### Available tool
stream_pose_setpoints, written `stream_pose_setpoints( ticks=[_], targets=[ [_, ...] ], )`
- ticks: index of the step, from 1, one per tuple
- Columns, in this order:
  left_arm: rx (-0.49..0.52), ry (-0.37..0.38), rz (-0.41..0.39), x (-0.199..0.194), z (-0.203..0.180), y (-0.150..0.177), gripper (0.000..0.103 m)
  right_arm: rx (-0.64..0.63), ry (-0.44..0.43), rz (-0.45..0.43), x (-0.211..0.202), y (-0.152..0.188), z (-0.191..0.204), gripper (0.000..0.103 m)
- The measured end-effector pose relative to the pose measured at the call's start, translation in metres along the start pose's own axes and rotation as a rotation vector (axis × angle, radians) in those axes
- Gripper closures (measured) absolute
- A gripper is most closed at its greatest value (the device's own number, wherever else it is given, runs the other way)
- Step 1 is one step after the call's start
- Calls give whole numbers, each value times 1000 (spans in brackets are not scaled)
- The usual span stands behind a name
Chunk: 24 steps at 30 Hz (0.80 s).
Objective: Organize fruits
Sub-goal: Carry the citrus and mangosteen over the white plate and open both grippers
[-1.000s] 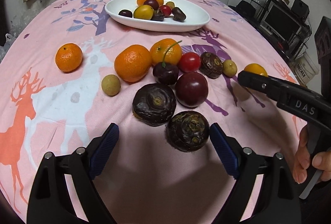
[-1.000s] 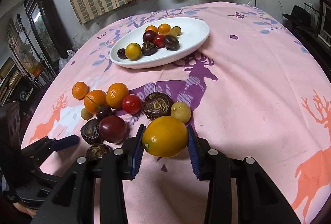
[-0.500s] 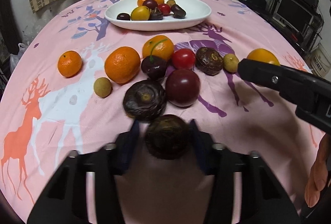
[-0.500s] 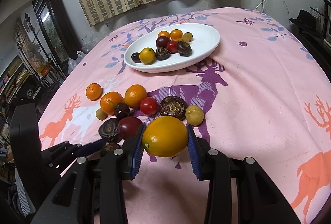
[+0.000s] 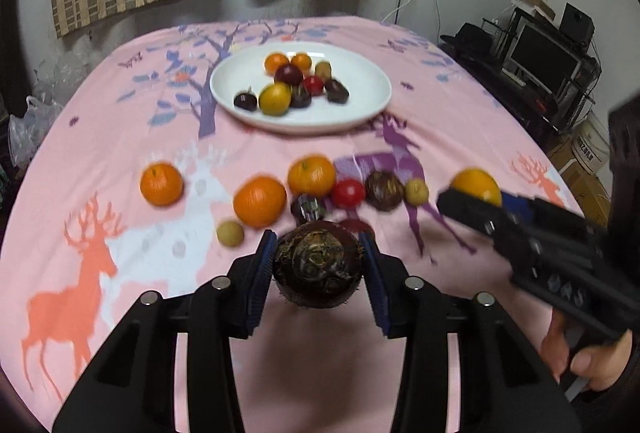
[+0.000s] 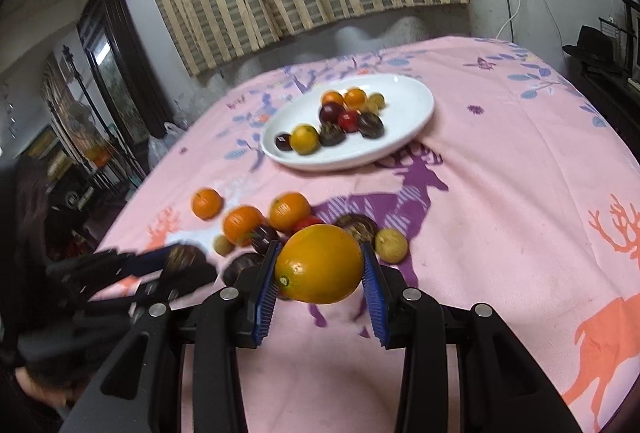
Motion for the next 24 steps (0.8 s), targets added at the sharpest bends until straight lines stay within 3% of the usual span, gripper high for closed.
stream_pose_setpoints(
  ticks=[4,7,12,20,21,22,23,24],
  targets=[
    [-10,8,-50,10,4,-50,61,-9,-26,-32,-1,-27,5,63],
    [-52,-17,-67,27,13,-79,61,-54,36,-52,12,-53,-2,63],
    [-101,-57,-51,68,30,-117,61,-16,61,-3,57,-86,-33,63],
    [-162,-106,-9,131,45,-153,61,1,53,78,121,-98,-43,63],
    [-168,-110,-1,137,45,-154,55,4,51,87,126,-97,-43,63],
    [-175,-112,4,140,45,-155,48,15,55,89,130,-98,-44,53],
    [-182,-113,-1,140,45,-154,33,26,58,92,132,-98,-45,46],
    [-188,-115,-25,136,45,-154,29,31,60,93,132,-98,-46,44]
  ],
)
Point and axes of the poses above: each gripper's, at about its wrist camera, not at the fingertips, and x roughly the way its jaws point, z to its left, y to its underside, the point moved 4 cm from there along x, roughly the way its jaws point, and after that the axes turned 4 degrees about -x, right-handed, at the moved point
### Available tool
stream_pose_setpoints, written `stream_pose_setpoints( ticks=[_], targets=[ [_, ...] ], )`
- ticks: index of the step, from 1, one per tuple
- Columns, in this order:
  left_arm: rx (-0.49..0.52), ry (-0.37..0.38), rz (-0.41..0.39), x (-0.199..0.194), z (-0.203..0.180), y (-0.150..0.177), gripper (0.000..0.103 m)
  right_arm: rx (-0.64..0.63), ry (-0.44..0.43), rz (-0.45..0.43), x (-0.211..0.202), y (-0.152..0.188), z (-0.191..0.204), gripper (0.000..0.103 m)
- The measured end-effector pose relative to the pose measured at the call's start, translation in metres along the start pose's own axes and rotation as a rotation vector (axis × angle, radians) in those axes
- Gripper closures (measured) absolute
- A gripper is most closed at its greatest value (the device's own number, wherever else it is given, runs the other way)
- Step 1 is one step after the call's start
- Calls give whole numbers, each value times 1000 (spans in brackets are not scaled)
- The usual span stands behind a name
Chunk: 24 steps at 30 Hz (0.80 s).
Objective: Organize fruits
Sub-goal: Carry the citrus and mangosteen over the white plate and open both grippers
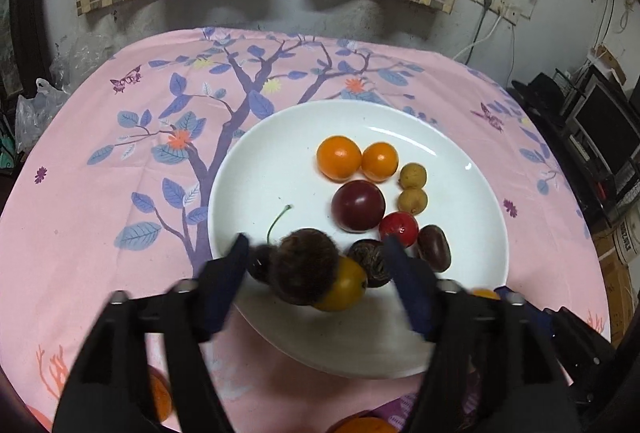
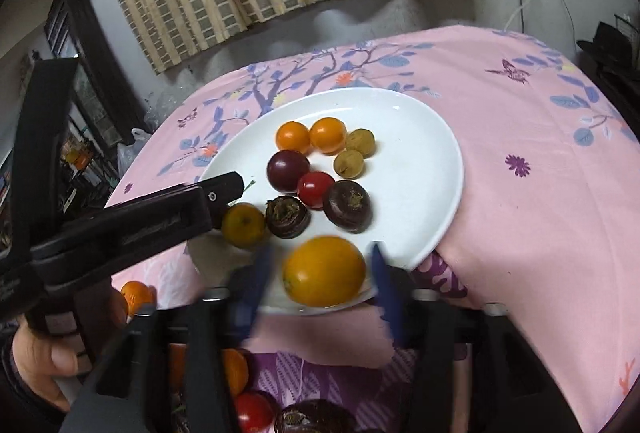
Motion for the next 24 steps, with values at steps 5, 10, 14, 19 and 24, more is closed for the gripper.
stream_pose_setpoints(
  ticks=[5,10,14,19,24],
  targets=[
    [18,20,-15,-19,3,8,28,-21,-4,-18,-18,8,1,44],
    [-2,15,-18,-50,19,31,26,-61,30,-1,-41,30,-1,44],
    [-15,8,-35,-77,36,62,22,-86,49,11,-60,53,-2,44],
    [-35,4,-21,-100,56,103,20,-101,73,39,-79,87,-3,43],
    [-58,6,-13,-112,73,140,20,-104,108,73,-85,115,-3,43]
  ],
)
Point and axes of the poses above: each gripper's, at about its wrist camera, not at the fingertips, and x roughly the way its jaws point, z to its left, y to its underside, the point moved 4 cm from there along x, roughly the way its jaws point, and after that the axes turned 4 degrees about -x, right-handed, at the moved point
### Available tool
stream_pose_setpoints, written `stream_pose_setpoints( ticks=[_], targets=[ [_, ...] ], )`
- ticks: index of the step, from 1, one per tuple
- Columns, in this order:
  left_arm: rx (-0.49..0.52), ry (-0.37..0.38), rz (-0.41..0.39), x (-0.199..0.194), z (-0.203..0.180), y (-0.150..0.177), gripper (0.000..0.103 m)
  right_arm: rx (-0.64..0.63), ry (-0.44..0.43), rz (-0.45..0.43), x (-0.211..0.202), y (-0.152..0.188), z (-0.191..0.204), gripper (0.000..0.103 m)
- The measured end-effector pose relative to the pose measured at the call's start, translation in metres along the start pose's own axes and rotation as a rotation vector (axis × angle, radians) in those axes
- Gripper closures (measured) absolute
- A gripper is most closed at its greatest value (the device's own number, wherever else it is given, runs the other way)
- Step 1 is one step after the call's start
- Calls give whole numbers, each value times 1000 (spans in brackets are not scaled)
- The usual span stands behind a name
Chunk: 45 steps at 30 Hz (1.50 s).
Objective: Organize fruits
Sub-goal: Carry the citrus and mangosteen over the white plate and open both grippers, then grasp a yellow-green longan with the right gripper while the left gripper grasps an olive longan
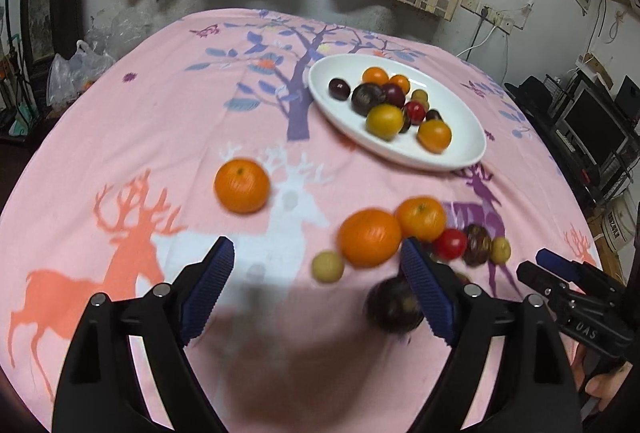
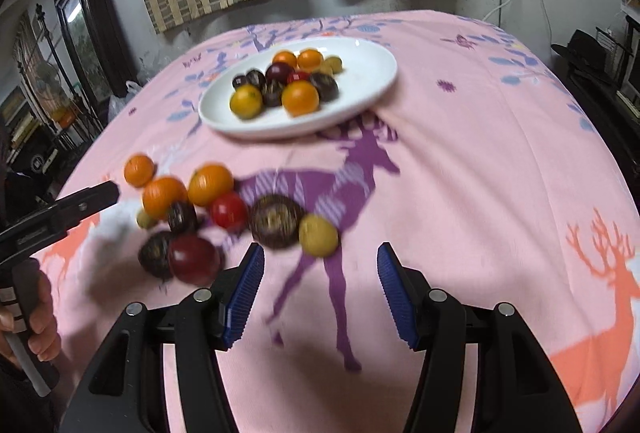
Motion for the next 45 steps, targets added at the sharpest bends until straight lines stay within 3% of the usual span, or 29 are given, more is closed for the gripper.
stream_pose_setpoints(
  ticks=[11,13,17,18,27,33,37,41,42,45],
  targets=[
    [33,17,-4,8,15,23,20,-46,103,45,25,4,8,43],
    [32,23,25,12,15,24,20,-49,119,49,33,-2,8,56],
    [13,33,53,18,18,25,20,-27,122,40,42,-7,5,70],
    [15,26,52,19,17,25,20,-21,114,33,41,-7,4,78],
    [78,-6,46,23,9,30,21,40,22,-20,12,-2,1,78],
    [75,-17,97,32,6,31,39,-3,-23,-43,1,-2,17,78],
    [103,-51,106,40,0,26,41,-22,-50,-53,-5,-2,21,78],
    [136,-46,116,48,-10,19,65,-21,-58,-62,-7,-4,19,78],
    [148,-38,120,48,-13,18,78,-18,-59,-63,-8,-4,17,78],
    [172,-35,126,46,-20,20,82,-6,-60,-67,-9,-4,14,78]
  ],
)
Point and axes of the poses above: each gripper's, at about its wrist camera, not at the fingertips, and x roughly the way its jaws point, z to its left, y to its underside, the point moved 4 cm from there along x, roughly the way its jaws point, and after that the axes turned 4 degrees about -x, right-handed, at the moved point
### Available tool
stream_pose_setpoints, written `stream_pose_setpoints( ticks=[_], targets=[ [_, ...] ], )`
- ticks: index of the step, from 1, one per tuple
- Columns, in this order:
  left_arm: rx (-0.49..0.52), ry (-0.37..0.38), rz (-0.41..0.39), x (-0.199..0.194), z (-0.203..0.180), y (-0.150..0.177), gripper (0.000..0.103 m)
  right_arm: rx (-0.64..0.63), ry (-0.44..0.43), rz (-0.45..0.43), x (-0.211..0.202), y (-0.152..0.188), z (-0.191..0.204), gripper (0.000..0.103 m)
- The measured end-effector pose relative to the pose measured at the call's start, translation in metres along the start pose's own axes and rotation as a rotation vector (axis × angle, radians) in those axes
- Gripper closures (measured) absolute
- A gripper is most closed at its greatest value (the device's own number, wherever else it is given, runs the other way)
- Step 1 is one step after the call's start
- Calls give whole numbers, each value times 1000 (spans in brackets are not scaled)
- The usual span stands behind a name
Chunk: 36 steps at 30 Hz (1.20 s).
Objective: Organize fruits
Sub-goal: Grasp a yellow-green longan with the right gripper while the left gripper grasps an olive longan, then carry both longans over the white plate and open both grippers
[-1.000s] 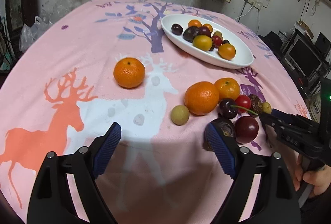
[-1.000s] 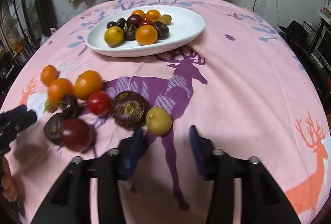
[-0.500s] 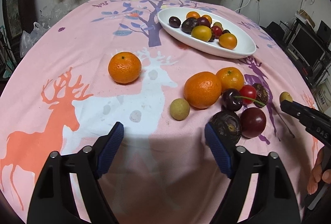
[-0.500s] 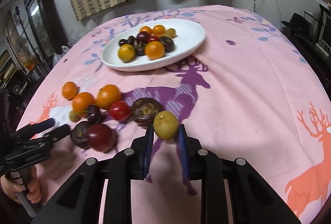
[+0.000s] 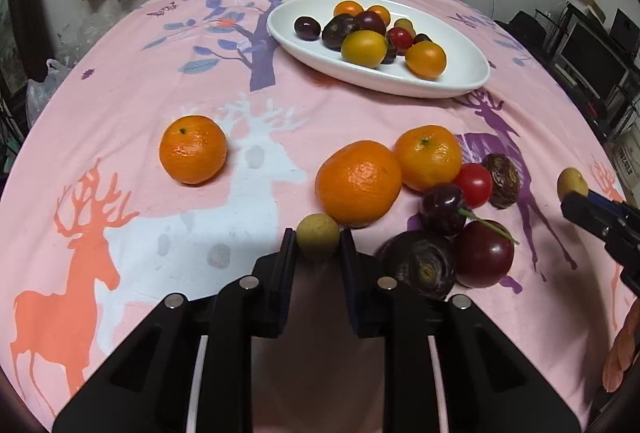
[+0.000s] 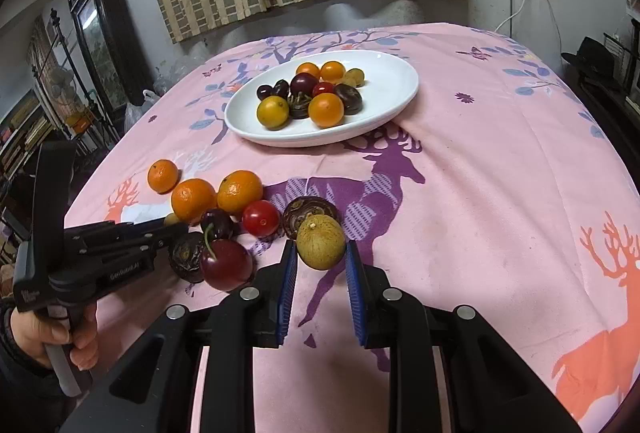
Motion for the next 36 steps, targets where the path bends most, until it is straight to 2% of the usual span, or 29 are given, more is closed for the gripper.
stream_pose_setpoints(
  ticks=[6,10,13,17,22,28,29,31,33,36],
  targets=[
    [-14,50,-37,-29,2,0,82,7,-24,-22,-5,-1,4,78],
    [-7,88,-94,-53,-2,-21,82,36,-70,-48,-13,-8,8,78],
    [11,106,-107,-55,-13,-44,82,36,-74,-73,-19,-20,13,78],
    [12,101,-132,-43,-28,-87,82,-13,-44,-94,-12,-54,18,78],
    [-40,78,-104,-8,-31,-127,82,-29,-24,-84,20,-92,12,78],
    [-88,40,-65,36,-21,-151,82,-8,5,6,75,-105,-5,77],
    [-84,39,-66,40,-21,-151,77,-8,10,17,80,-105,-6,77],
    [-75,7,-83,41,-24,-151,33,4,25,26,86,-104,-9,64],
    [-63,-3,-138,31,-27,-147,31,12,25,12,83,-101,-10,62],
    [-33,-7,-132,22,-30,-139,31,20,13,7,73,-91,-11,62]
  ],
)
Point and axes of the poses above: each gripper's, at about its wrist camera, not at the fingertips, and x roughly the way its jaws point, z to its left, y to its underside, the point moved 4 cm from there along x, roughly the way its jaws point, and after that the axes turned 4 degrees about -x, right-handed, at the moved point
